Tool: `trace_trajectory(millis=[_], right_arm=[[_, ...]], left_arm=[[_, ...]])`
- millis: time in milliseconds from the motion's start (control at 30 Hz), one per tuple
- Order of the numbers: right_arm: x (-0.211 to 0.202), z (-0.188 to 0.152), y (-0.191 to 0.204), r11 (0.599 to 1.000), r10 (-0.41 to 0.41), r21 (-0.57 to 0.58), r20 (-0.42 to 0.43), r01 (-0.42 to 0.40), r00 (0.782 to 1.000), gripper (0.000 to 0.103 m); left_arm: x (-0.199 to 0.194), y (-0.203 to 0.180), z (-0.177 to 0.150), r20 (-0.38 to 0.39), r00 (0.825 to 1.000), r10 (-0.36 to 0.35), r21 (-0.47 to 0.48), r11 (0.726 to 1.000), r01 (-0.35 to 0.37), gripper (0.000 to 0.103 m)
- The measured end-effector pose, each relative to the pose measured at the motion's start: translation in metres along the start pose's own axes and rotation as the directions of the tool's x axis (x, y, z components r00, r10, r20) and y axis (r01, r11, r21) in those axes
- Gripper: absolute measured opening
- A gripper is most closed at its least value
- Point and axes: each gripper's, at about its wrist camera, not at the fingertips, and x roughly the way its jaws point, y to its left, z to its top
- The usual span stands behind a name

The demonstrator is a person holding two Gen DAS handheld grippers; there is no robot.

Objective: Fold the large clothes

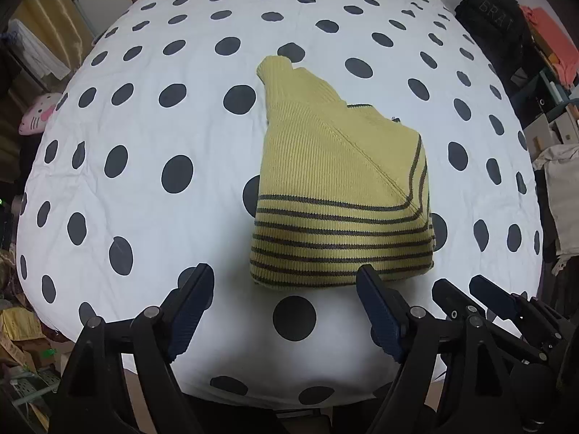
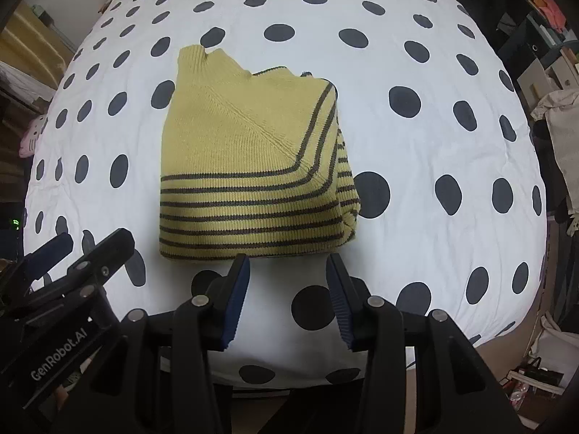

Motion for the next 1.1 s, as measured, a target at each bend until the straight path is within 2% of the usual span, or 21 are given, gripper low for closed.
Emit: trace_trajectory(millis=[367,1100], right_arm=[[-0.008,-0.002,0.009,0.999,-0.021,-0.04,0.01,0.021,1.0,0.048],[-0.017,-0.016,0.012,0.999,-0.021,-0.044,0.016,0.022,1.0,0.054]], left_arm=[[0.003,0.011,-0.003,-0.02,1.0,-0.005,-0.032,0.999,0.004,0.081],[0.0,0.016,-0.012,-0.034,0.999,-0.001,-0.006,1.0,0.001,0.082]])
